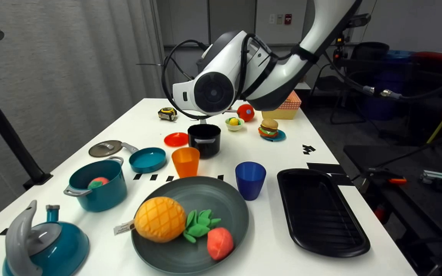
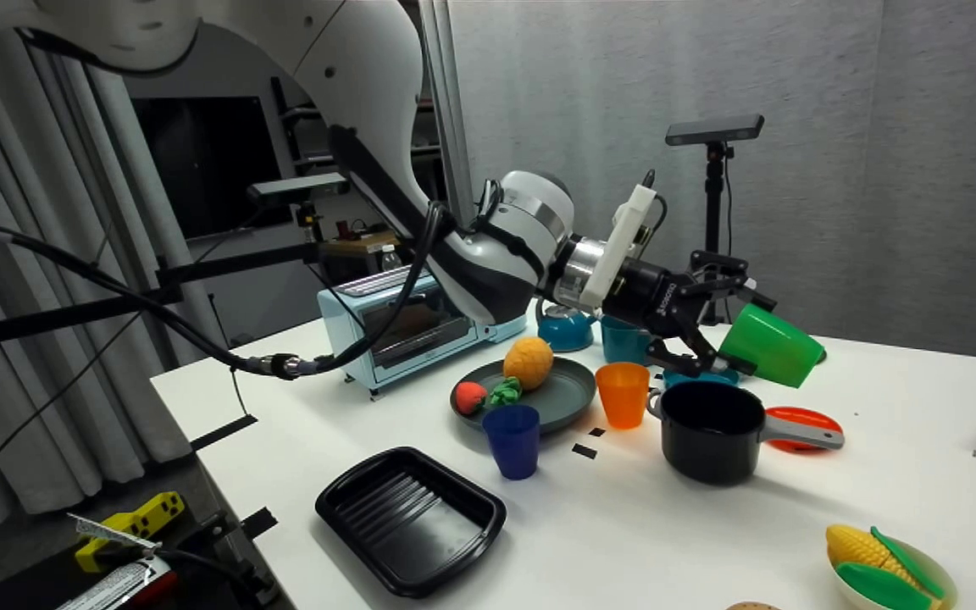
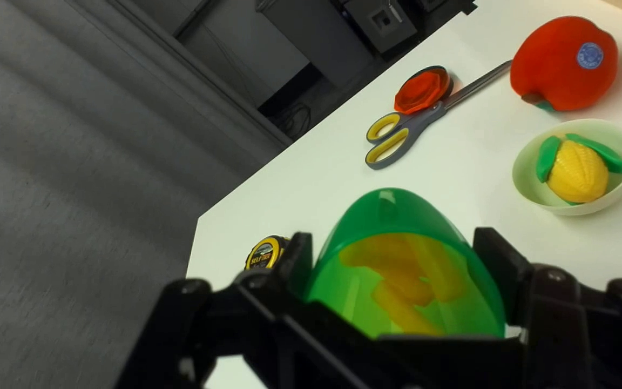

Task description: Pick the green cup and pour the potato fries into the black pot

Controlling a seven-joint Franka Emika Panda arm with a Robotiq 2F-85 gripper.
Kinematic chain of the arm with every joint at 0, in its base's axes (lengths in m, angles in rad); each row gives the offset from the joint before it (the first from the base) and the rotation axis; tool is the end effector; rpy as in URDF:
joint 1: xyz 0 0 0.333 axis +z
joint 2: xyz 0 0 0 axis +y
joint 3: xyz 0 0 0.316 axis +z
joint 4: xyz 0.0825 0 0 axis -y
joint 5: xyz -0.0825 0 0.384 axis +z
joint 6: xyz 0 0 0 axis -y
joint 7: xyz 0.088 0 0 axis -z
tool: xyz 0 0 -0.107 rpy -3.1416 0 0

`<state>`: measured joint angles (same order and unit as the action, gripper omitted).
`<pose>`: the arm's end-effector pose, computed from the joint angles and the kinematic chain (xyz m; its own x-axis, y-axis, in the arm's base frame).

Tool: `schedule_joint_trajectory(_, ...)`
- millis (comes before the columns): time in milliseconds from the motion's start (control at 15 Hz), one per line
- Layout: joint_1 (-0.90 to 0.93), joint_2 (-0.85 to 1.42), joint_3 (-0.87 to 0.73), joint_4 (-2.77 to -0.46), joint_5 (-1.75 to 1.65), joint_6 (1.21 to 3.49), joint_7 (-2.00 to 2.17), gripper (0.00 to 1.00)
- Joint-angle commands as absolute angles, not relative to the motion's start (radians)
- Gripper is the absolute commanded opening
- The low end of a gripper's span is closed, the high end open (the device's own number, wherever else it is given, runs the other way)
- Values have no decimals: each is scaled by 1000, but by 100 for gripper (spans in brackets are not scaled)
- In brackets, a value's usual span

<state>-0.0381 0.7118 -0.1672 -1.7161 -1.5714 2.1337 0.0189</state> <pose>0.6509 -0.1684 0.1929 0.6402 0.3623 -0.6774 0.7411 -0.0591 0.6688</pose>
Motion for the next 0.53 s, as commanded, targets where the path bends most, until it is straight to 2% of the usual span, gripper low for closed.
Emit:
schedule_joint_trajectory(0,-38,689,-149,-1759,-1632,2071,36,52)
schedule_joint_trajectory(467,-33,674,-135,-1813,-1720,1982,61,52)
